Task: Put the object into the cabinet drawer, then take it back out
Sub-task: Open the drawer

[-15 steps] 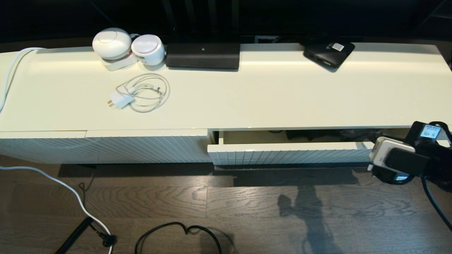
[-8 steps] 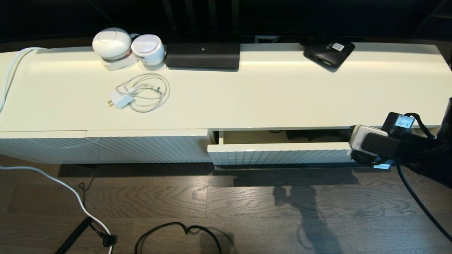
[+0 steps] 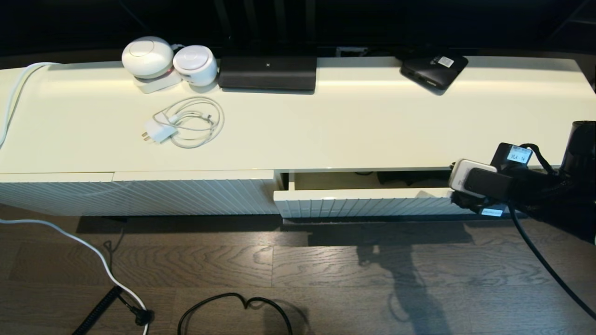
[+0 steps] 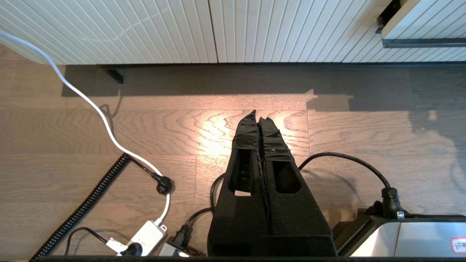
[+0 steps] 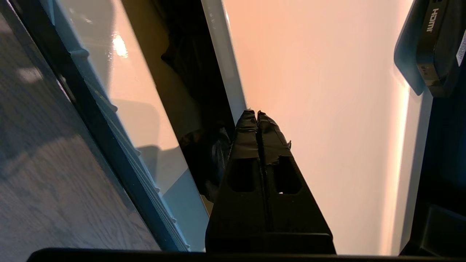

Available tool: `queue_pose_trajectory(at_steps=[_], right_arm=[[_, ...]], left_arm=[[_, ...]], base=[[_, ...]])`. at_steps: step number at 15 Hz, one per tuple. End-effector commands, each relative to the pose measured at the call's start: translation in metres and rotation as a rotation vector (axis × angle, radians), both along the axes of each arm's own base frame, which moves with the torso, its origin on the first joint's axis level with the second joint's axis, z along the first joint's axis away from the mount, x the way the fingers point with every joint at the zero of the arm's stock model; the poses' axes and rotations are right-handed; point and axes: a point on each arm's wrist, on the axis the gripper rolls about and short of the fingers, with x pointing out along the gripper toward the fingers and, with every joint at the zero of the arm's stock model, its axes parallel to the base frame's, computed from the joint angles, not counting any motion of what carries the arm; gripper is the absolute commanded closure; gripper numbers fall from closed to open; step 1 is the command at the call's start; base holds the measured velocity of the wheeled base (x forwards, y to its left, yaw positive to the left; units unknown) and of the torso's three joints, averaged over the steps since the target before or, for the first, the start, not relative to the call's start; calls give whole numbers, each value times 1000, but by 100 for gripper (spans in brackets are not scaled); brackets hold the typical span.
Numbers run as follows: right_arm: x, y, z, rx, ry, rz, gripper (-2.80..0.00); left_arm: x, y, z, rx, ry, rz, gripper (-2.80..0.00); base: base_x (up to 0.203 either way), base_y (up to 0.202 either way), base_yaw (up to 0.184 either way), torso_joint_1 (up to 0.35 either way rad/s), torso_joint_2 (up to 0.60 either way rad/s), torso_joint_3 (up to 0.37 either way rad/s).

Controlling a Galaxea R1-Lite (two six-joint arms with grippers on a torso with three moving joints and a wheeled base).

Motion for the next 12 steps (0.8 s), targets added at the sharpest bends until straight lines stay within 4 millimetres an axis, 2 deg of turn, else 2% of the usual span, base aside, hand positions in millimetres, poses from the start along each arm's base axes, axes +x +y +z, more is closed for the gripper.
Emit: queue_pose_trajectory(at_steps=[1, 9, 12], right_arm=[[2, 1, 11, 13, 4, -2, 0], [8, 1, 32, 62, 237, -35, 0], [6, 1, 35, 57, 259, -34, 0]], left_arm=[[0, 0, 0, 0, -3, 0, 0], [0, 0, 0, 0, -2, 0, 0], [0, 0, 0, 0, -3, 0, 0]], base=[[0, 0, 0, 0, 0, 0], [0, 0, 0, 0, 0, 0], [0, 0, 0, 0, 0, 0]])
